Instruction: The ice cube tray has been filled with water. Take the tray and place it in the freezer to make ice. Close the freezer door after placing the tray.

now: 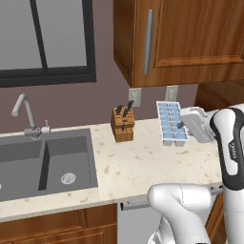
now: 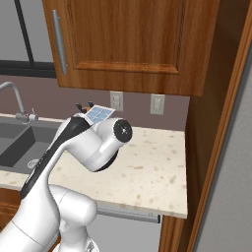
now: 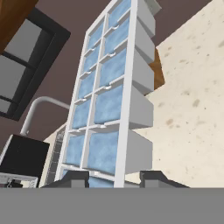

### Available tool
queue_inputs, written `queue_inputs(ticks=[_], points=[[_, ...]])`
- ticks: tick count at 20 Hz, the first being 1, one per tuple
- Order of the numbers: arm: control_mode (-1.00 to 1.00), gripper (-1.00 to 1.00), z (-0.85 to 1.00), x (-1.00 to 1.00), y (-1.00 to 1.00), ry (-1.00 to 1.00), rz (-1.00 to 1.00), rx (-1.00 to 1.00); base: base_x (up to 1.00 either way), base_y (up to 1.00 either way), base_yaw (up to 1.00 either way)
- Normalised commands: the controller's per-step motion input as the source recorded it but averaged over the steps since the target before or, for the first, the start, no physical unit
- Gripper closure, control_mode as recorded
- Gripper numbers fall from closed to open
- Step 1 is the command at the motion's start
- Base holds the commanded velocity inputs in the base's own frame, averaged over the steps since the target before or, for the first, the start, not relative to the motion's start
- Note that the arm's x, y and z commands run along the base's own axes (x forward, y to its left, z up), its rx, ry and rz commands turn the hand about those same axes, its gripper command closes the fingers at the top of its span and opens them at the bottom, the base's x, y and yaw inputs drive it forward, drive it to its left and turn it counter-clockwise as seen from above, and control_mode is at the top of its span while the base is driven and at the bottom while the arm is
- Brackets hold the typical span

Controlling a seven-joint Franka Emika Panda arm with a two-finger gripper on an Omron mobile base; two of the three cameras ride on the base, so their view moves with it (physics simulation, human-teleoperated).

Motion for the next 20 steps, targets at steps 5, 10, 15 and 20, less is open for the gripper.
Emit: queue_inputs(ticks=[5,10,15,20], points=[[-1.0,1.0,0.25,-0.45,0.0,-0.09,-0.02,0.0,0.0,0.0,0.0],[-1.0,1.0,0.22,-0.49,0.0,-0.03,-0.01,0.0,0.0,0.0,0.0],[-1.0,1.0,0.24,-0.22,0.0,0.11,-0.05,0.04,0.0,0.0,0.0],[-1.0,1.0,0.23,-0.12,0.0,0.13,-0.05,0.06,0.0,0.0,0.0]])
